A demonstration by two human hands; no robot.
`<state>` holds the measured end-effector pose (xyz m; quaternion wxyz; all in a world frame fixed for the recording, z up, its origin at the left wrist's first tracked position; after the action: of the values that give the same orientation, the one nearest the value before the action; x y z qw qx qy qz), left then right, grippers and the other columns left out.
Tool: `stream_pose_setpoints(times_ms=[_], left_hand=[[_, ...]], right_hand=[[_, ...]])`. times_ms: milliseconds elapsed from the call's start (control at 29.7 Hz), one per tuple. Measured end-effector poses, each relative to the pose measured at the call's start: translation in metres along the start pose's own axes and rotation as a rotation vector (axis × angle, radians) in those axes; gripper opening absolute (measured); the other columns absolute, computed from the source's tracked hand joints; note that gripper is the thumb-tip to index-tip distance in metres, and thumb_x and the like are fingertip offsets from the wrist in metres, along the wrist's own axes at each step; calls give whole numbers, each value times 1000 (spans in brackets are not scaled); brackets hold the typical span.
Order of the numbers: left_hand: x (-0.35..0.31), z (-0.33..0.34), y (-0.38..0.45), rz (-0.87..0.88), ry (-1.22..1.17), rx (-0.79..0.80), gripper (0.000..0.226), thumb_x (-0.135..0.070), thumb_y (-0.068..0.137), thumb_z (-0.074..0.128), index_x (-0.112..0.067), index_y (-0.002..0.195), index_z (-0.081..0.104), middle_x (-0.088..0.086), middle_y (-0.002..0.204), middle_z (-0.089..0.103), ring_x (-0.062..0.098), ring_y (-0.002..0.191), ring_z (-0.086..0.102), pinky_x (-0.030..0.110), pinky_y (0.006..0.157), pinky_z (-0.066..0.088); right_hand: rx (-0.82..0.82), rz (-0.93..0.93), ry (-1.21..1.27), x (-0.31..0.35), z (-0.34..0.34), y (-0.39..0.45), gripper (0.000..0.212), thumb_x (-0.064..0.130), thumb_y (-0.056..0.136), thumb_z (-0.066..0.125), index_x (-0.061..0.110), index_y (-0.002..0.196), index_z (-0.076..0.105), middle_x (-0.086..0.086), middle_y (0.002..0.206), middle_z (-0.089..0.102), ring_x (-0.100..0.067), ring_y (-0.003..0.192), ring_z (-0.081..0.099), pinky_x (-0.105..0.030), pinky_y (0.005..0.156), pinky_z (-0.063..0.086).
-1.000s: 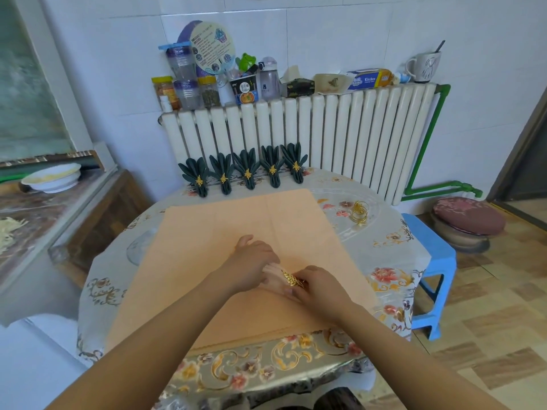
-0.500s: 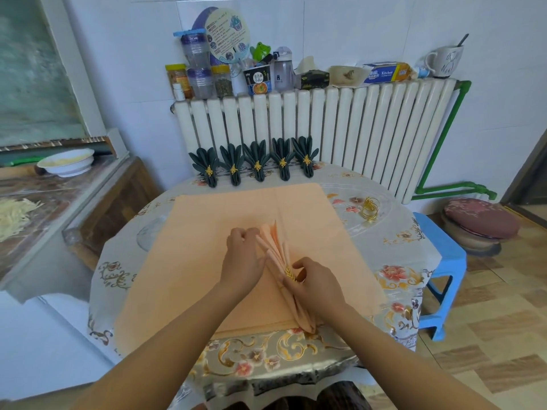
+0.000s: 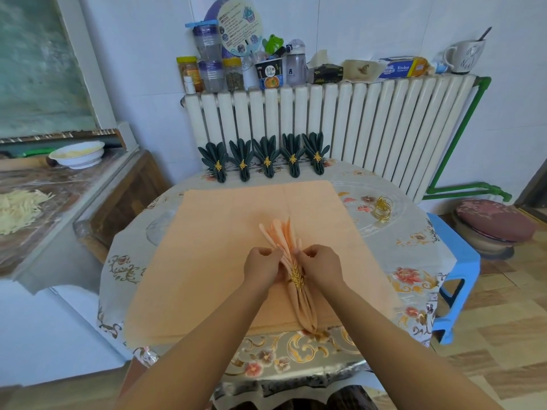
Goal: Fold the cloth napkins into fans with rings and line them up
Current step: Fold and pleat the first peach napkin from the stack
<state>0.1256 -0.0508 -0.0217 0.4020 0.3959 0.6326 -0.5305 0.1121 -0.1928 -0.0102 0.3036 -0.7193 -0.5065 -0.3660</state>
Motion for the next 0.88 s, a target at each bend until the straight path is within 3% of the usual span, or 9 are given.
stream_pose_setpoints(times_ms=[101, 202, 303, 370, 471, 539, 640, 775, 876], left_hand=[[7, -2, 2, -22, -171, 5, 20, -15, 94, 59, -1, 107, 54, 17, 100, 67, 25, 82, 69, 39, 73, 59], [13, -9, 0, -69, -347, -19, 14, -7, 94, 57, 0, 105, 52, 20, 101, 64, 24, 81, 66, 34, 69, 57], [13, -15, 1, -62, -338, -23, 9, -8, 94, 58, -2, 99, 53, 19, 98, 64, 23, 80, 66, 33, 68, 57], [11, -18, 3, -63, -296, -19, 7, -10, 94, 58, -5, 93, 53, 18, 95, 65, 23, 76, 66, 34, 68, 58], [7, -20, 8, -63, -166, -10, 16, -19, 93, 61, -6, 99, 53, 13, 93, 67, 22, 75, 66, 35, 70, 57], [3, -19, 8, -74, -78, -11, 26, -28, 92, 62, -8, 104, 51, 8, 89, 64, 18, 71, 61, 30, 58, 51], [1, -15, 5, -112, -31, 24, 34, -33, 92, 61, -6, 110, 51, 6, 83, 63, 17, 67, 60, 25, 49, 48], [6, -12, 3, -152, -27, 73, 32, -27, 96, 56, 2, 107, 62, 9, 84, 69, 17, 69, 66, 23, 45, 50], [7, -14, 3, -161, -40, 74, 31, -25, 97, 55, 4, 102, 65, 13, 87, 70, 21, 73, 68, 27, 50, 54]], right_hand=[[-29, 111, 135, -12, -1, -1, 34, 32, 90, 58, 11, 63, 60, -6, 65, 67, -25, 72, 66, -42, 77, 54], [5, 233, 346, -24, 2, -3, 30, 27, 91, 59, 6, 69, 61, -10, 68, 69, -27, 71, 69, -47, 80, 55], [67, 302, 507, -23, 4, -7, 24, 21, 94, 55, 1, 81, 59, -13, 72, 68, -23, 62, 68, -39, 63, 58], [80, 300, 456, -18, 2, -10, 23, 17, 95, 51, 3, 78, 57, -12, 71, 67, -23, 60, 67, -35, 56, 56], [64, 250, 222, -10, -2, -6, 25, 17, 91, 47, 6, 72, 57, -11, 68, 68, -28, 68, 68, -40, 72, 57], [38, 215, 158, -6, -2, -2, 15, 22, 91, 48, 7, 91, 51, -11, 77, 69, -25, 71, 67, -35, 68, 55], [3, 204, 143, -5, 0, 2, 29, 32, 90, 50, 15, 110, 37, -10, 89, 67, -22, 76, 64, -32, 69, 52], [66, 199, 85, -9, 7, -4, 33, 35, 88, 51, 4, 83, 63, -12, 77, 70, -25, 69, 67, -34, 68, 56], [58, 176, 75, -8, 4, -11, 36, 29, 90, 51, 6, 65, 64, -11, 68, 69, -25, 62, 67, -30, 61, 54]])
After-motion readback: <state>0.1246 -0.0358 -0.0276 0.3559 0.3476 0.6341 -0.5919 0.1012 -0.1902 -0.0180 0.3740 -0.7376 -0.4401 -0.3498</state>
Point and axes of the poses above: each hand's wrist, its own y-axis towards the middle knuckle, its own z-axis out of the palm, x = y × z, the point moved 5 cm from there along y, towards the middle knuckle
